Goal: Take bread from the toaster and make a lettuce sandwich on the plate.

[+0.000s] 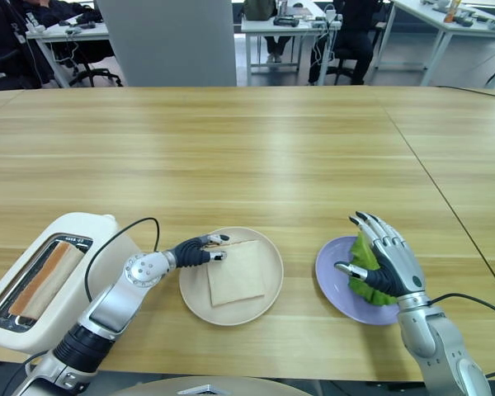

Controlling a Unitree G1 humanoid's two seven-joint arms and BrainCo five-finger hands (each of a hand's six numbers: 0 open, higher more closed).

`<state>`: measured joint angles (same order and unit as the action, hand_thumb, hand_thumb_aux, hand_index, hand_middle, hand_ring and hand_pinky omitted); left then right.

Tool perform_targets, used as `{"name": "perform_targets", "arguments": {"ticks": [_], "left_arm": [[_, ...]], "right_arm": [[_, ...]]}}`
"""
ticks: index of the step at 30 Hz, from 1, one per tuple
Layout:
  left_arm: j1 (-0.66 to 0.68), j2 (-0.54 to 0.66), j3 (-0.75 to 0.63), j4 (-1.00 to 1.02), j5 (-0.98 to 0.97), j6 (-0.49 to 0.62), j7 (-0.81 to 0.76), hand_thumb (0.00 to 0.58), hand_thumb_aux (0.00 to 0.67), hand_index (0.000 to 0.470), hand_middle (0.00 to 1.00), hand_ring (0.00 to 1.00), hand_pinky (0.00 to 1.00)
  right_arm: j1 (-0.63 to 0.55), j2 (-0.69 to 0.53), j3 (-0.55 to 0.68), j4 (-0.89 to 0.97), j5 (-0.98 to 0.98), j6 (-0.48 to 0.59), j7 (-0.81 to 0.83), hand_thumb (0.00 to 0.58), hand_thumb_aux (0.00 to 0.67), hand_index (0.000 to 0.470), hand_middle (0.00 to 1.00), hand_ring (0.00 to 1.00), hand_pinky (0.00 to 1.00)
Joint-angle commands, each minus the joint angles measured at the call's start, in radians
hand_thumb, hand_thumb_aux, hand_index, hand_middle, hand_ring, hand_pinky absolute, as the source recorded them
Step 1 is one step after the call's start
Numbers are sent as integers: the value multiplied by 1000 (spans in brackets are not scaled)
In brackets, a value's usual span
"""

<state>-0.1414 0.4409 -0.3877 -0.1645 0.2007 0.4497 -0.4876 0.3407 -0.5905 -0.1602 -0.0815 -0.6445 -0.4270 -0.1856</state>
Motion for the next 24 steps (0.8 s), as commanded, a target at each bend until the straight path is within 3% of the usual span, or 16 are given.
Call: {"name": "perform_targets", "arguments": {"ticks": [1, 2, 18, 24], "left_arm": [[17, 11, -16, 15, 28, -5, -5, 577, 625, 429, 20, 20, 20], [20, 12, -16, 15, 33, -7, -2, 0, 0, 0, 20, 20, 20], [16, 24, 33, -128, 176, 3, 94, 0, 0, 0, 31, 31, 31], [116, -93, 132, -337, 106, 26, 166, 0, 0, 0, 24, 24, 24]], "right_arm": [[-25, -16, 0, 42, -3, -2, -5, 0, 0, 0, 0, 0, 0], [-31, -15, 6, 48, -4, -2, -4, 0, 0, 0, 0, 0, 0], [-43, -31, 28, 73, -24, -6, -7, 0, 0, 0, 0, 0, 0], [-91, -119, 27, 147, -65, 5, -7, 0, 0, 0, 0, 0, 0]]}}
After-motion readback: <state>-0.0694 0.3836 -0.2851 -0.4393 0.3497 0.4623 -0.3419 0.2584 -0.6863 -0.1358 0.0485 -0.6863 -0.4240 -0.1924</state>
